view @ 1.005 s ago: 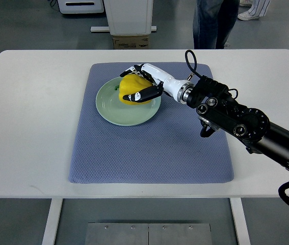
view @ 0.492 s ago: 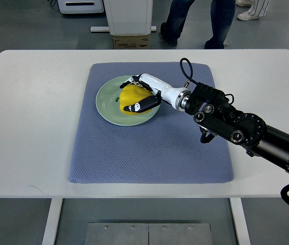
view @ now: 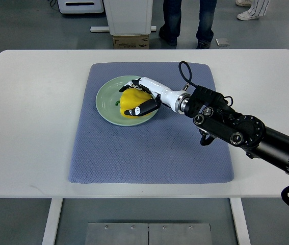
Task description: Place yellow pepper on plate with right hand
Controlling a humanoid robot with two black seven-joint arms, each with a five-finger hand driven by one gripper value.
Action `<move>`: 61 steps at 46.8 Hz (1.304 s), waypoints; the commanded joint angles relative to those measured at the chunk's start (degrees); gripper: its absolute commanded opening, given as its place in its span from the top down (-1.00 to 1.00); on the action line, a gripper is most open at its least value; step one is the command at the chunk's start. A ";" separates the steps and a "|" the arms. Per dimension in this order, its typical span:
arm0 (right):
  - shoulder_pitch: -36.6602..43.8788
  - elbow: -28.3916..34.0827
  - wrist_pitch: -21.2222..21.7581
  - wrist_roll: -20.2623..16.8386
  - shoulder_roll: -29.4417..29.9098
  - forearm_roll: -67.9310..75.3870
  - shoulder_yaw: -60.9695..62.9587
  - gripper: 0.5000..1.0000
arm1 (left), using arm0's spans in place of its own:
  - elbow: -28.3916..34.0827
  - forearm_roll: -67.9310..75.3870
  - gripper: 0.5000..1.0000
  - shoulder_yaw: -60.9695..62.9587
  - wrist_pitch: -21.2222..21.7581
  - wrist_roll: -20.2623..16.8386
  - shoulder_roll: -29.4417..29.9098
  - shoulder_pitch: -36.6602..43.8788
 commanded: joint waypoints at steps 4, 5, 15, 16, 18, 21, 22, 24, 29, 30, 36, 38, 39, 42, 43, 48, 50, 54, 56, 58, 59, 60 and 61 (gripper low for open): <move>-0.11 0.43 0.10 0.05 0.00 0.24 0.09 -0.99 | 0.01 0.00 -1.00 0.00 0.00 0.00 0.00 0.00; -0.11 0.61 0.10 0.05 0.00 0.24 0.09 -0.99 | 0.01 0.00 -1.00 0.00 0.00 0.00 0.00 0.00; -0.03 0.61 0.01 0.14 0.00 0.33 0.88 -0.99 | 0.01 0.00 -1.00 0.00 0.00 0.00 0.00 0.00; 0.06 0.52 0.01 0.14 0.00 0.33 1.14 -0.99 | 0.01 0.00 -1.00 0.00 0.00 0.00 0.00 0.00; 0.15 0.52 0.01 0.14 0.00 0.33 1.76 -0.99 | 0.01 0.00 -1.00 0.00 0.00 0.00 0.00 0.00; 0.15 0.70 0.01 0.05 0.00 0.42 3.08 -0.99 | 0.01 0.00 -1.00 0.00 0.00 0.00 0.00 0.00; 0.15 0.70 0.01 0.05 0.00 0.42 3.52 -0.99 | 0.01 0.00 -1.00 0.00 0.00 0.00 0.00 0.00; 0.06 0.70 0.01 0.05 0.00 0.42 4.57 -0.99 | 0.01 0.00 -1.00 0.00 0.00 0.00 0.00 0.00; -0.55 0.79 0.01 -0.13 0.00 1.21 8.17 -0.99 | 0.01 0.00 -1.00 0.00 0.00 0.00 0.00 0.00; -0.55 0.70 0.01 -0.13 0.00 1.30 8.87 -0.99 | 0.01 0.00 -1.00 0.00 0.00 0.00 0.00 0.00; -1.43 0.61 -0.08 -0.21 0.00 2.88 12.83 -0.98 | 0.01 0.00 -1.00 0.00 0.00 0.00 0.00 0.00; -2.04 0.61 -0.16 -0.21 0.00 3.41 14.41 -0.99 | 0.01 0.00 -1.00 0.00 0.00 0.00 0.00 0.00; -2.40 0.52 -0.17 -0.30 0.00 3.50 15.29 -0.98 | 0.01 0.00 -1.00 0.00 0.00 0.00 0.00 0.00; -3.63 0.43 -0.25 -0.74 0.00 3.67 17.84 -0.98 | -0.08 0.00 -1.00 0.00 0.00 0.00 0.00 0.00; -4.06 0.43 -0.43 -0.92 0.00 3.67 18.80 -0.98 | 0.01 0.00 -1.00 0.00 0.00 0.00 0.00 0.00; -6.35 0.43 -2.36 -1.53 -0.44 3.67 23.99 -0.98 | 0.01 0.00 -1.00 0.00 0.00 0.00 0.00 0.00; -7.23 0.43 -3.24 -1.71 -0.53 3.67 26.01 -0.98 | 0.01 0.00 -1.00 0.00 0.00 0.00 0.00 0.00; -8.98 0.26 -4.64 -1.80 -0.96 3.67 30.40 -0.98 | 0.01 0.00 -1.00 0.00 0.00 0.00 0.00 0.00; -10.13 0.08 -5.09 -1.88 -1.14 3.67 32.60 -0.98 | 0.01 0.00 -1.00 0.00 0.00 0.00 0.00 0.00; -11.01 -0.44 -5.26 -1.88 -1.14 3.67 34.54 -0.98 | 0.01 0.00 -1.00 0.00 0.00 0.00 0.00 0.00; -11.45 -0.62 -5.26 -1.88 -1.14 3.67 35.50 -0.98 | 0.01 0.00 -1.00 0.00 0.09 0.00 0.00 0.00; -11.97 -0.71 -5.26 -1.88 -1.14 3.67 36.30 -0.98 | 0.01 0.00 -1.00 0.00 0.00 0.00 0.00 0.00; -12.50 -0.88 -5.26 -1.88 -1.14 3.67 37.09 -0.98 | 0.01 0.00 -1.00 0.00 0.00 0.00 0.00 0.00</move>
